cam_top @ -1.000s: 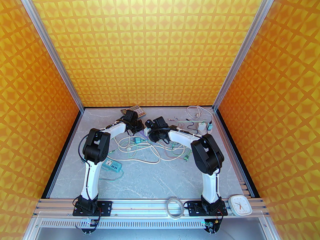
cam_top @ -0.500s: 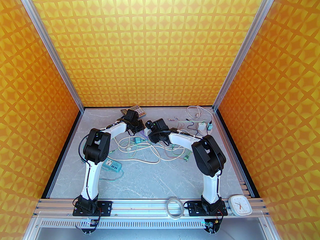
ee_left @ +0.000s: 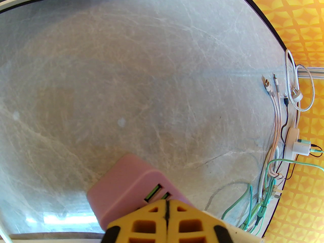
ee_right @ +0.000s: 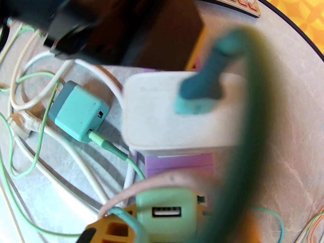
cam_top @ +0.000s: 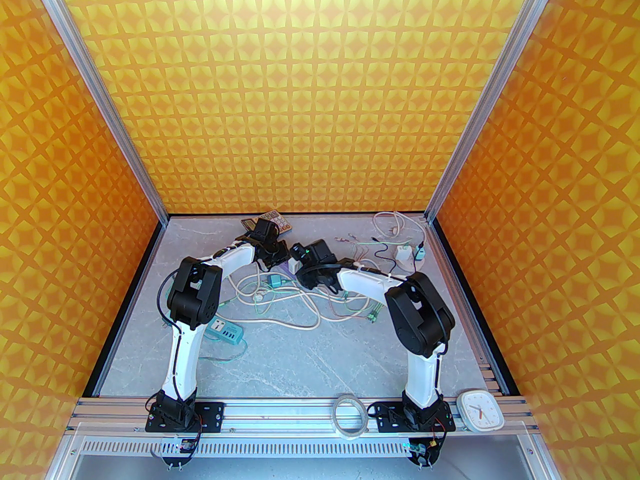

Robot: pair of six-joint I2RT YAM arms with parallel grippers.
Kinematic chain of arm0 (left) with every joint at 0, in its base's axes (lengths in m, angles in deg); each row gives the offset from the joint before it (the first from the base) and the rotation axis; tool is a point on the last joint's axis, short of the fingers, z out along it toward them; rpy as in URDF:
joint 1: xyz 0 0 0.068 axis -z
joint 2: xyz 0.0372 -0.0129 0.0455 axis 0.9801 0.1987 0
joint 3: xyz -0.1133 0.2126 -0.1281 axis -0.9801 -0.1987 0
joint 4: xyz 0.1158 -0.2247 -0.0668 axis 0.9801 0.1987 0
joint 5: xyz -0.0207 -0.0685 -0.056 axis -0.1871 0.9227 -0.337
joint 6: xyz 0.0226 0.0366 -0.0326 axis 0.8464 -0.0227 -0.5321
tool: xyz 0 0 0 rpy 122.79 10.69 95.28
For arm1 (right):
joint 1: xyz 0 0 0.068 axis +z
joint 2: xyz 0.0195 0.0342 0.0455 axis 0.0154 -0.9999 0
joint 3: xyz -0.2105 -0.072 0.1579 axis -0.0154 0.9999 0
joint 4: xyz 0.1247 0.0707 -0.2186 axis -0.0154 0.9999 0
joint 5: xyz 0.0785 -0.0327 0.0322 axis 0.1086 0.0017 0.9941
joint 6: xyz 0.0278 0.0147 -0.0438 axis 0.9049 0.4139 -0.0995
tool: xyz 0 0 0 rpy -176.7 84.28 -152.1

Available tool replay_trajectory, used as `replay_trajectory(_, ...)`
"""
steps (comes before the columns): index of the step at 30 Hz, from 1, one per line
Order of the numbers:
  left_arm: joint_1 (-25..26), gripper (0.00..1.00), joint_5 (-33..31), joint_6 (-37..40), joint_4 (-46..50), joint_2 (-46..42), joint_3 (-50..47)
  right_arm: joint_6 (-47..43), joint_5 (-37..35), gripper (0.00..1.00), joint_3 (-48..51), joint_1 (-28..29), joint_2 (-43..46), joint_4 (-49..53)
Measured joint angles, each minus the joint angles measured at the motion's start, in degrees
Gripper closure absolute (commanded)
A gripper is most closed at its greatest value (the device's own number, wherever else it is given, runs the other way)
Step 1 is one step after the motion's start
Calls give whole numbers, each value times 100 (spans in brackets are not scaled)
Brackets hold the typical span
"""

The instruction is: Pull the plug off the socket

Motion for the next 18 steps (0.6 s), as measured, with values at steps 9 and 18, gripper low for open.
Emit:
replay_trajectory(9, 39, 100, -4, 37, 61, 0, 22, -39, 245, 100, -79, -22, 22, 243)
replay_trajectory(18, 66, 100, -120, 149, 179, 0, 52, -509, -750, 100, -247, 448, 20, 496)
